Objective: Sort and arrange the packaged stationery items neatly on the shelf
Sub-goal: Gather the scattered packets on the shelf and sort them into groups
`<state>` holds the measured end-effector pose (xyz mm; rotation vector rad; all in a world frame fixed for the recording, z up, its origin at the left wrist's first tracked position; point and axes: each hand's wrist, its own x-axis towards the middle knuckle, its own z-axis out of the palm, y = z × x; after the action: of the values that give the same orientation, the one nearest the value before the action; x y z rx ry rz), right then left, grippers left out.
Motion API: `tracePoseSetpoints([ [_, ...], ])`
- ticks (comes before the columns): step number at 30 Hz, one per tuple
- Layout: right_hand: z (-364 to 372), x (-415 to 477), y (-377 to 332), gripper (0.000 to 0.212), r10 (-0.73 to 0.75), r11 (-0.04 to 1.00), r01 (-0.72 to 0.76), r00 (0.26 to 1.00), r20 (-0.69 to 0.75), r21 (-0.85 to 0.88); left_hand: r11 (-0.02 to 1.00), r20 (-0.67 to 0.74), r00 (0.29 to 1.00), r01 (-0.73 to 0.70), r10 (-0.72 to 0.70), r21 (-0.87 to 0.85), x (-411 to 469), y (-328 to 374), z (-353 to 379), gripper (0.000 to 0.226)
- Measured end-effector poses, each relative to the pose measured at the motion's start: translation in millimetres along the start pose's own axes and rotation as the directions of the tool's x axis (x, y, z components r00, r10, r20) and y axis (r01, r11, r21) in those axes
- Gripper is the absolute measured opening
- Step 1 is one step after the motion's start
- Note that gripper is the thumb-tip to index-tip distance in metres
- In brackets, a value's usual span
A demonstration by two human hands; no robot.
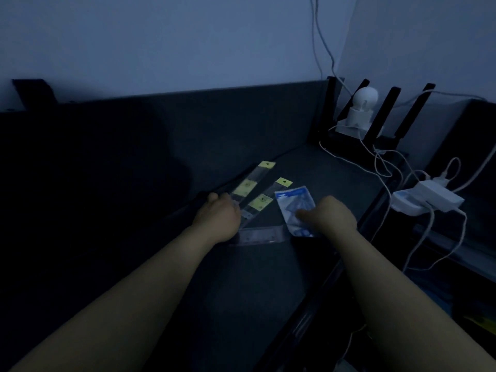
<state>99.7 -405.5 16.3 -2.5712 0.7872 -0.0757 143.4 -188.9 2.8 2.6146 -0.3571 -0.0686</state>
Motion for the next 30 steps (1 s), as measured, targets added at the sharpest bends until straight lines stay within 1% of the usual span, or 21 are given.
tracePoseSetpoints([
  [2,3,-3,9,0.029,0.039,0.995,-0.035,0.998,-0.046,0.096,1.0,0.014,1.0,0.016,-0.016,-0.017,2,4,4,0.03],
  [5,10,-9,15,0.025,0.032,0.984,-0.016,0.995,-0.09,0.176,0.999,0.032,0.998,0.049,-0.049,-0.002,5,8,8,0.029],
  [9,21,-15,18,0.02,-0.02,0.992,0.038,0.99,-0.139,0.124,0.996,0.051,0.996,0.064,-0.067,0.058,11,17,2,0.033],
  [13,24,-23,16,0.019,-0.035,0.992,0.059,0.979,-0.203,0.11,0.984,0.116,0.983,0.128,-0.142,0.12,13,22,-12,0.042],
  [16,24,-27,15,0.021,-0.038,0.992,0.063,0.976,-0.217,0.109,0.983,0.163,0.971,0.16,-0.174,0.092,13,16,-17,0.041],
  [18,24,-28,14,0.021,-0.048,0.99,0.074,0.975,-0.215,0.117,0.987,0.183,0.971,0.139,-0.151,0.078,12,6,-17,0.039],
  [20,24,-29,14,0.021,-0.055,0.988,0.082,0.978,-0.204,0.128,0.992,0.162,0.979,0.127,-0.122,-0.017,13,-6,-17,0.041],
  [22,23,-31,15,0.021,-0.064,0.987,0.09,0.98,-0.189,0.133,0.966,0.13,0.985,0.142,-0.115,-0.217,11,-16,-27,0.043],
  [23,22,-31,15,0.02,-0.068,0.986,0.094,0.98,-0.184,0.135,0.952,0.136,0.986,0.133,-0.098,-0.275,7,-19,-35,0.039],
  [24,22,-31,15,0.02,-0.071,0.986,0.097,0.981,-0.181,0.137,0.95,0.157,0.985,0.111,-0.067,-0.292,2,-22,-42,0.033],
  [26,22,-33,14,0.021,-0.069,0.985,0.096,0.981,-0.181,0.142,0.967,0.24,0.971,0.067,-0.006,-0.245,-13,-28,-55,0.017],
  [28,23,-34,13,0.024,-0.063,0.983,0.091,0.983,-0.175,0.159,0.985,0.336,0.942,0.05,0.009,-0.167,-33,-31,-57,0.017],
  [30,25,-37,12,0.026,-0.05,0.978,0.081,0.986,-0.161,0.191,0.999,0.356,0.934,0.04,-0.027,-0.029,-48,-34,-48,0.017],
])
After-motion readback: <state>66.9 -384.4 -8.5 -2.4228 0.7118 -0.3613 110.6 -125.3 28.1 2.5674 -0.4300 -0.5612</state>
